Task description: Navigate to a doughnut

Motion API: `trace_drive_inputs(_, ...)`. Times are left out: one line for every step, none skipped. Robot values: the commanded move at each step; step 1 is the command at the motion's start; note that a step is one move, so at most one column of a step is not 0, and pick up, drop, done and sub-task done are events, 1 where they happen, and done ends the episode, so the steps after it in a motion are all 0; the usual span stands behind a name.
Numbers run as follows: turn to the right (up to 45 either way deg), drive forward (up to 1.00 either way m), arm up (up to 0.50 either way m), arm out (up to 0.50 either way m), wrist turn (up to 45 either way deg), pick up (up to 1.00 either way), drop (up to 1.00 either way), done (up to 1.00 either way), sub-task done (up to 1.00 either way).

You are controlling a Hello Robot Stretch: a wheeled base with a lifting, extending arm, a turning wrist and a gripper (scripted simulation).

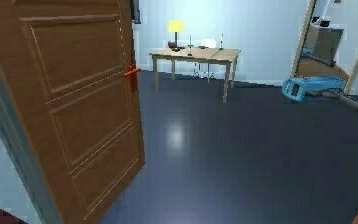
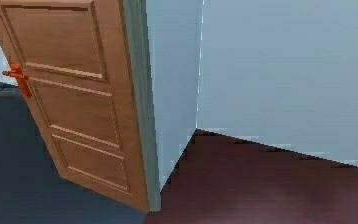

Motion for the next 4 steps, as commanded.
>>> trace_drive_inputs(21.0, 0.00, 0.00, 0.00, 0.0, 0.00, 0.00, 0.00, 0.00)
trace_drive_inputs(0.0, 1.00, 0.00, 0.00, 0.0, 0.00, 0.00, 0.00, 0.00)
trace_drive_inputs(0.0, 0.50, 0.00, 0.00, 0.0, 0.00, 0.00, 0.00, 0.00)
trace_drive_inputs(15.0, 0.00, 0.00, 0.00, 0.0, 0.00, 0.00, 0.00, 0.00)
